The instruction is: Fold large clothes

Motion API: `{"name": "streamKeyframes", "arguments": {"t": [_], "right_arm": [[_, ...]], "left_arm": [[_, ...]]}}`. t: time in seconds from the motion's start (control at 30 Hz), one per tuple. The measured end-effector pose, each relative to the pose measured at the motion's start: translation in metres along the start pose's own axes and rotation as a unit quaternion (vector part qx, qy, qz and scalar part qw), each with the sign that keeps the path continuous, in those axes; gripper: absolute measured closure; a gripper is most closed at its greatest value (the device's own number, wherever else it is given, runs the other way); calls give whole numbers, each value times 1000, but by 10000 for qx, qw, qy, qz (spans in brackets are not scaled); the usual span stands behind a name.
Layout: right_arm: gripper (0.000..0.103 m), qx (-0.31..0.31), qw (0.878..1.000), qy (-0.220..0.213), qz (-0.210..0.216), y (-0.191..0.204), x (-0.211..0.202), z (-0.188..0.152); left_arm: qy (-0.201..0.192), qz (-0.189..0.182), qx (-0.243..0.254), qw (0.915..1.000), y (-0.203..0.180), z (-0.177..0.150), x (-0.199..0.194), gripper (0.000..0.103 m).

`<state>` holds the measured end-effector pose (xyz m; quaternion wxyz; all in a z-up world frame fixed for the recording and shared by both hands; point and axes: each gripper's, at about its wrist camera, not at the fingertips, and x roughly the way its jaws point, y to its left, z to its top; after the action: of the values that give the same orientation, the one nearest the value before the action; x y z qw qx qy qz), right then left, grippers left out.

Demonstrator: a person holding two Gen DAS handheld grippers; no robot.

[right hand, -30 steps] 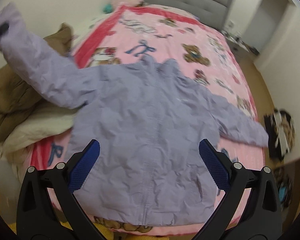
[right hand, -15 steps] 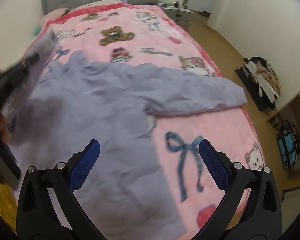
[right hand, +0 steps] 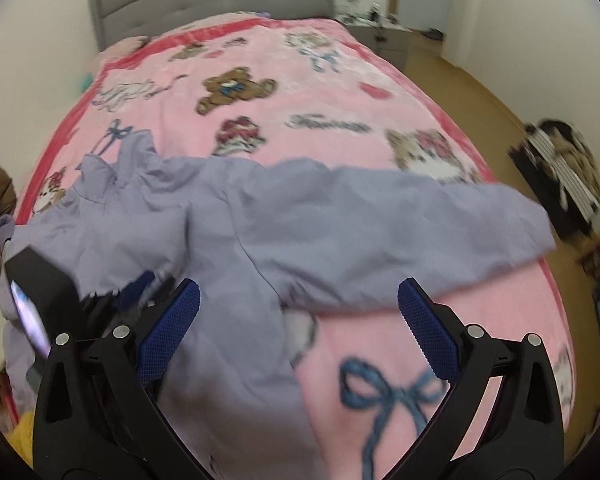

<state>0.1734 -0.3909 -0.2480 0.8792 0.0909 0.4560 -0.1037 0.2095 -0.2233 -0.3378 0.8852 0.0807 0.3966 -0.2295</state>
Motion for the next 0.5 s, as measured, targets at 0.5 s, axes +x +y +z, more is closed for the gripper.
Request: {"name": "streamKeyframes", "arguments": {"t": [0.5], "right_arm": [[9,-1270,9795,614,1437,117,103,11]], "left_arm": [[678,1756,279,9817,204,-88,-130,22]]}}
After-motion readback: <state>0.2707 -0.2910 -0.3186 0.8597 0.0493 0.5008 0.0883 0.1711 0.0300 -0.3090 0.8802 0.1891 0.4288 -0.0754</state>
